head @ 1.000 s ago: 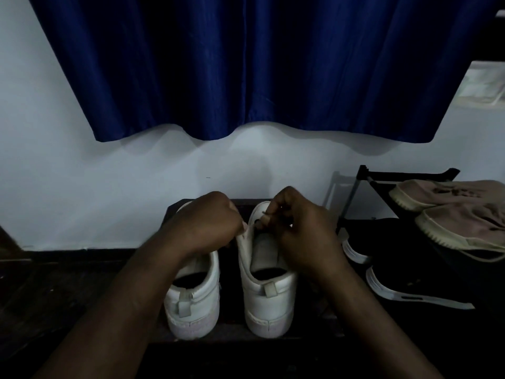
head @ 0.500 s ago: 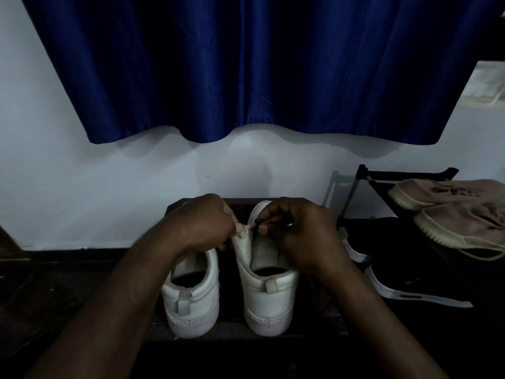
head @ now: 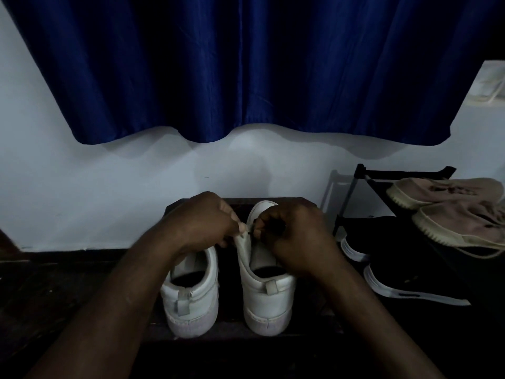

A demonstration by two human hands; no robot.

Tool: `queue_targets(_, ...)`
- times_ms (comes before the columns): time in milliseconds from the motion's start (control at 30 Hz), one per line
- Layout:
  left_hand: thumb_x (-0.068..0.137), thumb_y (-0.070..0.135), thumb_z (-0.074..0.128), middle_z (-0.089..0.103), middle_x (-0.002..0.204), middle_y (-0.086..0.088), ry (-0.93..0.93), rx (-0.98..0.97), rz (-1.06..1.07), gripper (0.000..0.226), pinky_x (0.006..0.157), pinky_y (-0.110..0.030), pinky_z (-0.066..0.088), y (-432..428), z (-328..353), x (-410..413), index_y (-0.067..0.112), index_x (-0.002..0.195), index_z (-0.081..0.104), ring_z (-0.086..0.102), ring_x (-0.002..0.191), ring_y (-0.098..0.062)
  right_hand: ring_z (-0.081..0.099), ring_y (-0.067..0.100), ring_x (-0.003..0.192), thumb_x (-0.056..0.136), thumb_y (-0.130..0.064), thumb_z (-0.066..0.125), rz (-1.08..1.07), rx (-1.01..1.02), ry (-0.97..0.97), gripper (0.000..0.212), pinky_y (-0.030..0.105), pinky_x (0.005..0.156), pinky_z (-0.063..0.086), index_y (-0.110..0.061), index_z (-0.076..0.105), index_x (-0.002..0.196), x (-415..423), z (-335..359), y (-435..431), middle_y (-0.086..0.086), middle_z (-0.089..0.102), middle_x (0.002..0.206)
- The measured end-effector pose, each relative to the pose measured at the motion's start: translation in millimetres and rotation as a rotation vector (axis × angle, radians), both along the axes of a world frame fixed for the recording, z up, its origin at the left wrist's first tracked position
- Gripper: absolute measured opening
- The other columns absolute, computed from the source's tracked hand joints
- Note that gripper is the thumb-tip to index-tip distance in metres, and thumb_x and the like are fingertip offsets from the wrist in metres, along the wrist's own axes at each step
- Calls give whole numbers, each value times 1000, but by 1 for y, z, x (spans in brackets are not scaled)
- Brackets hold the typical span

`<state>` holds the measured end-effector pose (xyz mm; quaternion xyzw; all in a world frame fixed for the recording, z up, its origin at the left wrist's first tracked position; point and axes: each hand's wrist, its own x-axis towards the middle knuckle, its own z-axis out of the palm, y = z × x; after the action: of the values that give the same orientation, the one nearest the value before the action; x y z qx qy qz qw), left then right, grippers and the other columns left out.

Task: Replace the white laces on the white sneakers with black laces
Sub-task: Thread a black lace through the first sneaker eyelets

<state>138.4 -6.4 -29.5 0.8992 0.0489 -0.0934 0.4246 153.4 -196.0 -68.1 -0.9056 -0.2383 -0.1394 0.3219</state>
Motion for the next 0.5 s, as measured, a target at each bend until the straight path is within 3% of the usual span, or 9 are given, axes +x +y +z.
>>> queue_targets(167, 78, 31, 86, 79, 79, 0, -15, -103, -19, 15, 92, -42, 58, 2, 4, -5, 17, 81, 83, 73, 76, -17, 62, -4, 72, 77, -13, 80, 50, 71, 1, 15, 5, 65, 39, -28, 76, 75, 0, 0, -2, -20, 65, 70)
queue_targets(267, 81, 35, 85, 78, 76, 0, -47, -102, -9, 15, 93, -43, 57, 3, 2, -5, 20, 79, 83, 73, 73, -14, 67, 0, 74, 77, -11, 83, 68, 159, 57, 20, 9, 65, 43, -28, 73, 79, 1, -2, -3, -17, 70, 74)
queue_targets(367, 90, 19, 78, 79, 80, 1, -40, -75, -49, 12, 99, -50, 56, 8, -1, -3, 25, 81, 83, 76, 81, -17, 69, 4, 74, 77, -8, 86, 112, 227, 105, 29, 18, 65, 51, -27, 67, 86, 1, -3, -6, -13, 71, 75)
queue_targets(500, 76, 26, 79, 79, 80, 5, -60, -20, -78, 11, 97, -49, 57, 9, -2, -5, 36, 80, 82, 76, 84, -15, 70, 9, 73, 78, -7, 87, 147, 274, 127, 31, 26, 67, 55, -24, 63, 87, 0, -3, -4, -11, 71, 75)
